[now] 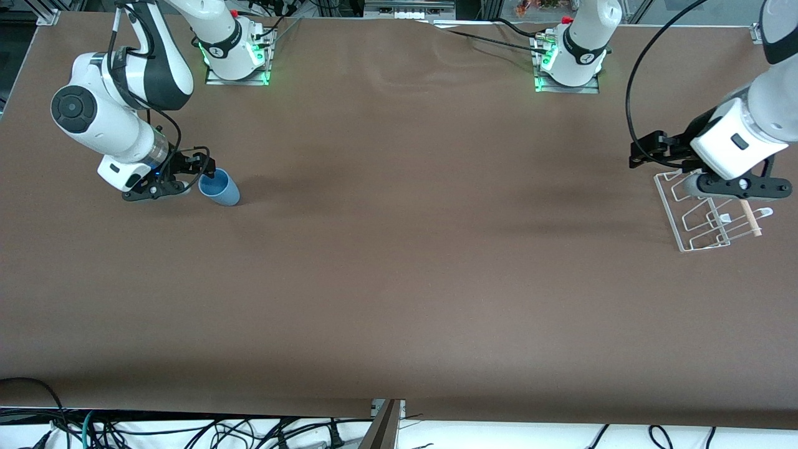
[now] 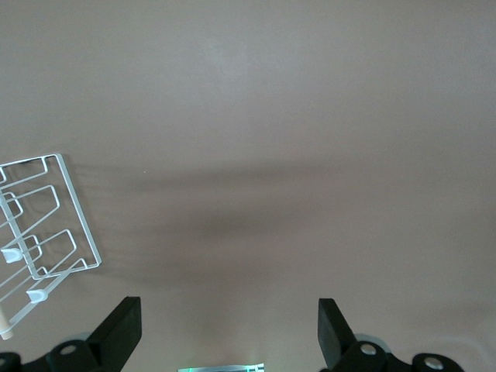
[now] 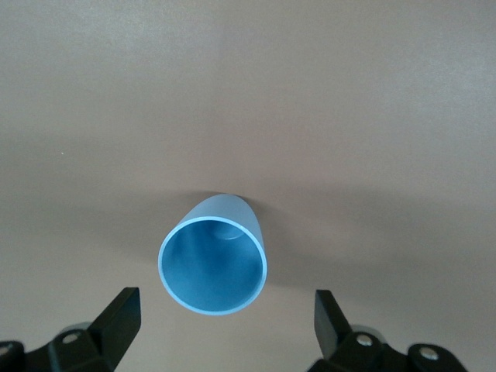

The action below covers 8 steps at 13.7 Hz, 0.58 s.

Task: Transfer cup to left arm and place on rack
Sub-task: 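Lower the right gripper over the blue cup while the left gripper moves inward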

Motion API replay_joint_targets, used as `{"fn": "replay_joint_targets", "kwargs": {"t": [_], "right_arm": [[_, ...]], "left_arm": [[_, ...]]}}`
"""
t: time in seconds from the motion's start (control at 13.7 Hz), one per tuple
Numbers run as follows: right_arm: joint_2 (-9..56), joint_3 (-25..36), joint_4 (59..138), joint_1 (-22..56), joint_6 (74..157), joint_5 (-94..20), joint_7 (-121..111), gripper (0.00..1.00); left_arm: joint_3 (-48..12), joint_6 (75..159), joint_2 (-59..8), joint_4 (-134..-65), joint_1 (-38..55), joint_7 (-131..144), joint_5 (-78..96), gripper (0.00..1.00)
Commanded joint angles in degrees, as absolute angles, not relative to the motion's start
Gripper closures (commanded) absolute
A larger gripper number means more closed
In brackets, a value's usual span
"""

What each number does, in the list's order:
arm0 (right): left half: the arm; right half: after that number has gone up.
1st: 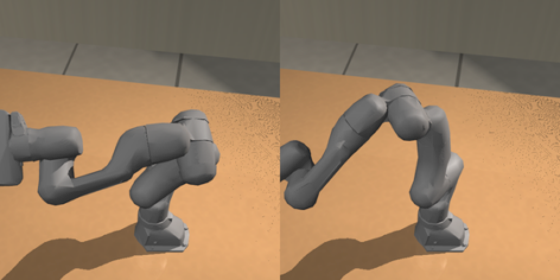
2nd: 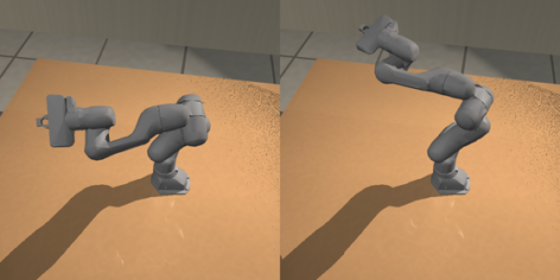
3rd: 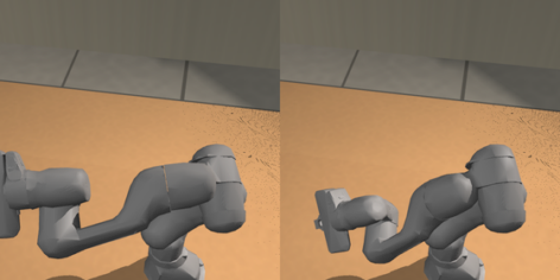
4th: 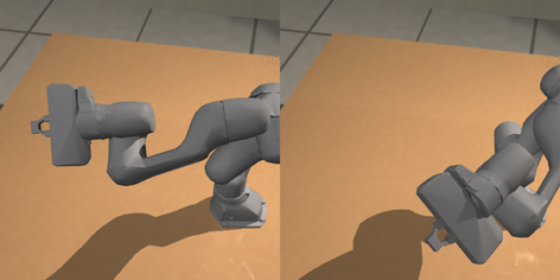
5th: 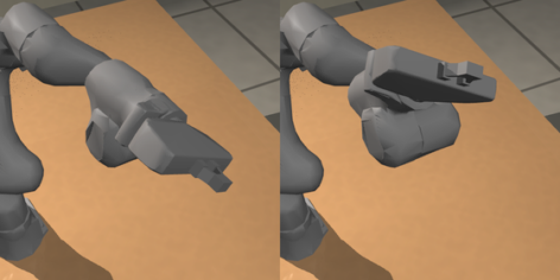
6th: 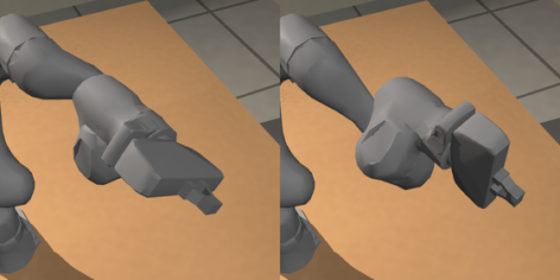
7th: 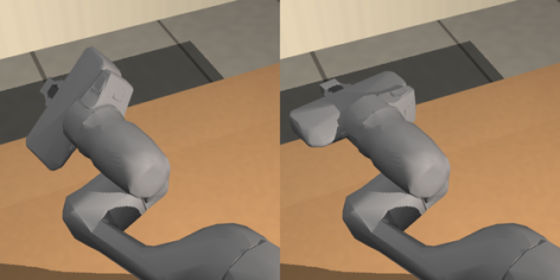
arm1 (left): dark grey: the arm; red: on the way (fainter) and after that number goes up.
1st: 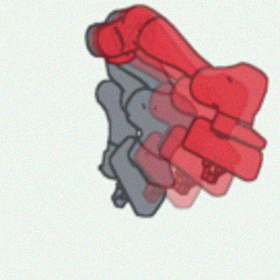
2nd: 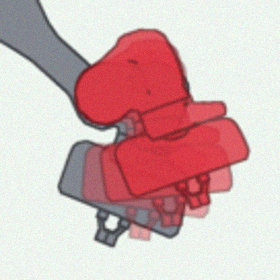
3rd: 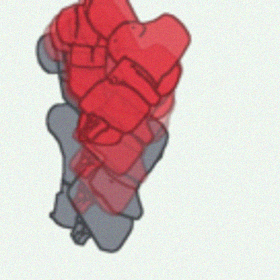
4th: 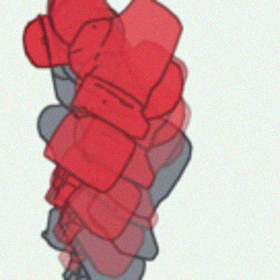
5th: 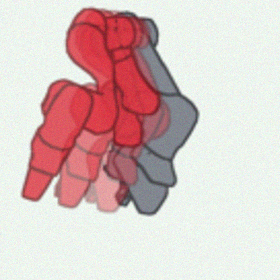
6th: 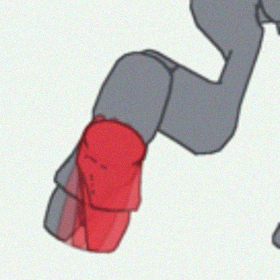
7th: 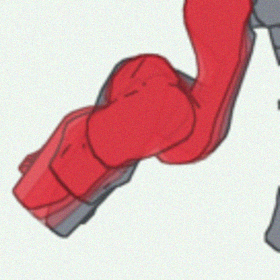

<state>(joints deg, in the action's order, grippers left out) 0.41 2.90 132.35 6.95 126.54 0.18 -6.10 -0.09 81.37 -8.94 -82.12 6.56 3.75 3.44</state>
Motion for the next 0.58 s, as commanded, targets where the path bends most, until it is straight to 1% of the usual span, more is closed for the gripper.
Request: {"fn": "replay_joint_targets", "kwargs": {"t": [0.0,0.29,0.51], "right_arm": [[0.18,3.16,133.33,6.68,128.32,1.23,-7.03,0.01],[0.96,3.78,133.33,6.59,129.45,1.41,-7.03,0.01],[3.77,3.87,133.33,6.59,132.70,1.41,-7.03,0.01]], "left_arm": [[0.00,79.54,-10.02,-79.98,6.86,3.34,2.55,0.00],[-0.26,79.54,-11.77,-80.16,7.12,-8.66,2.90,0.00],[-0.26,79.72,-12.91,-80.07,7.29,-14.84,5.09,0.00]]}}
